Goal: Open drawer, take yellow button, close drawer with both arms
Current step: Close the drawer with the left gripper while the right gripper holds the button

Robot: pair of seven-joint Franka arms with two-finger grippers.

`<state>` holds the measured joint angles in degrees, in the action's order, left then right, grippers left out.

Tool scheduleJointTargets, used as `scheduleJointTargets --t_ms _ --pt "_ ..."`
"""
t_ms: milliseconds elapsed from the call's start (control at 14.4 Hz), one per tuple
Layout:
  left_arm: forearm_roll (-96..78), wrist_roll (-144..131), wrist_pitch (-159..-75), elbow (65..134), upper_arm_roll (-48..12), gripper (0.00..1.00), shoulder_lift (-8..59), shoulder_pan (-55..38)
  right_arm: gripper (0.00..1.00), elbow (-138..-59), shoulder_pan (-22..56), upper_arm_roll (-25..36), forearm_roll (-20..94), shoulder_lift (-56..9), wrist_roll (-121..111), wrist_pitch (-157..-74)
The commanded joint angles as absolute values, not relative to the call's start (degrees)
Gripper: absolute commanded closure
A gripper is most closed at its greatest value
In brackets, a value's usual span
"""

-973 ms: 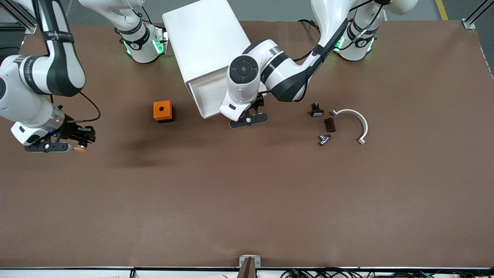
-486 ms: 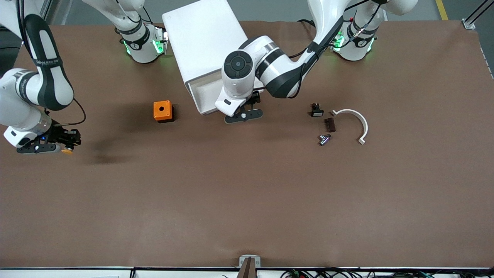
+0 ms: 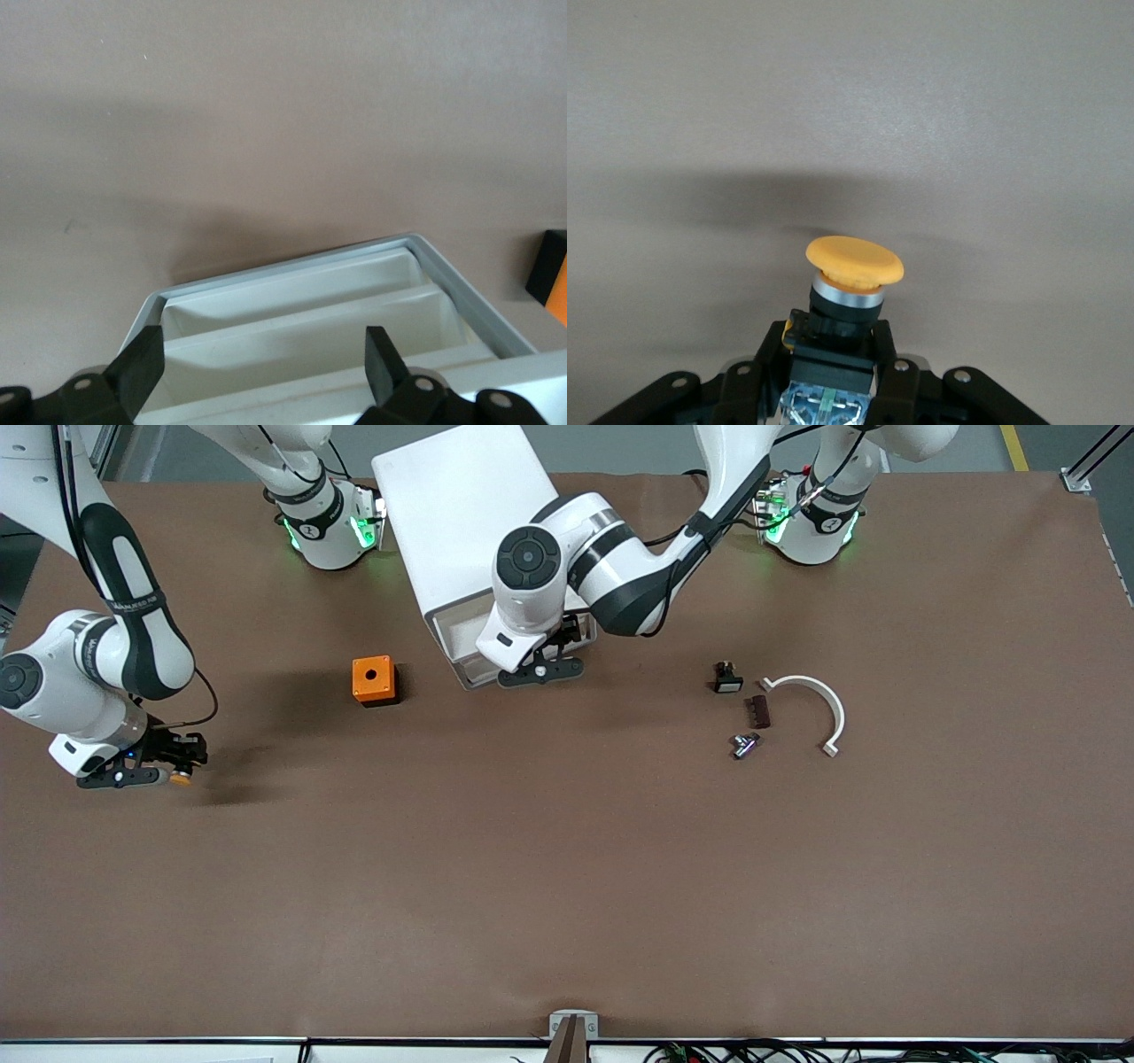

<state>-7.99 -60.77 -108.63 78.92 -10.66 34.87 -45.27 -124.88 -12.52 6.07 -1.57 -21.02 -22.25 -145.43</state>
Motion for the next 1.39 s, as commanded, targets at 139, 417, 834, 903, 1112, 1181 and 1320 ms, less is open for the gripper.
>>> scheduleJointTargets --t_ms 139,417,834,903,1112,1181,1320 --pt "-11.85 -60.73 -108.72 79.45 -10.81 0.0 34.8 -46.76 1.0 -124.19 -15.03 5.27 -2.29 -24.34 -22.68 -149.24" --pt "-13.71 -60.73 -108.63 80.59 -10.81 0.0 34.89 -47.46 1.0 -123.58 -15.21 5.27 -2.29 -25.92 -22.68 -149.24" --pt "-13.97 -60.73 -108.54 80.86 -10.99 0.0 34.72 -47.46 1.0 -121.91 -15.21 5.1 -2.11 -27.94 -25.75 -149.24" --pt "-15.63 -60.82 -108.54 80.77 -11.16 0.0 34.72 -47.46 1.0 -121.64 -15.03 5.1 -2.11 -28.12 -25.75 -148.98" --pt "-19.59 -60.82 -108.63 80.6 -11.16 0.0 34.63 -47.29 0.0 -120.59 -15.03 5.1 -2.11 -28.12 -25.66 -148.36" --pt "-19.6 -60.82 -108.63 80.6 -11.16 0.0 34.63 -47.29 0.0 -120.5 -14.68 5.1 -2.11 -27.95 -25.66 -147.84" --pt "-19.6 -60.82 -108.63 80.6 -11.07 0.0 34.63 -47.02 0.0 -119.01 -14.5 5.1 -2.11 -27.42 -25.58 -144.08"
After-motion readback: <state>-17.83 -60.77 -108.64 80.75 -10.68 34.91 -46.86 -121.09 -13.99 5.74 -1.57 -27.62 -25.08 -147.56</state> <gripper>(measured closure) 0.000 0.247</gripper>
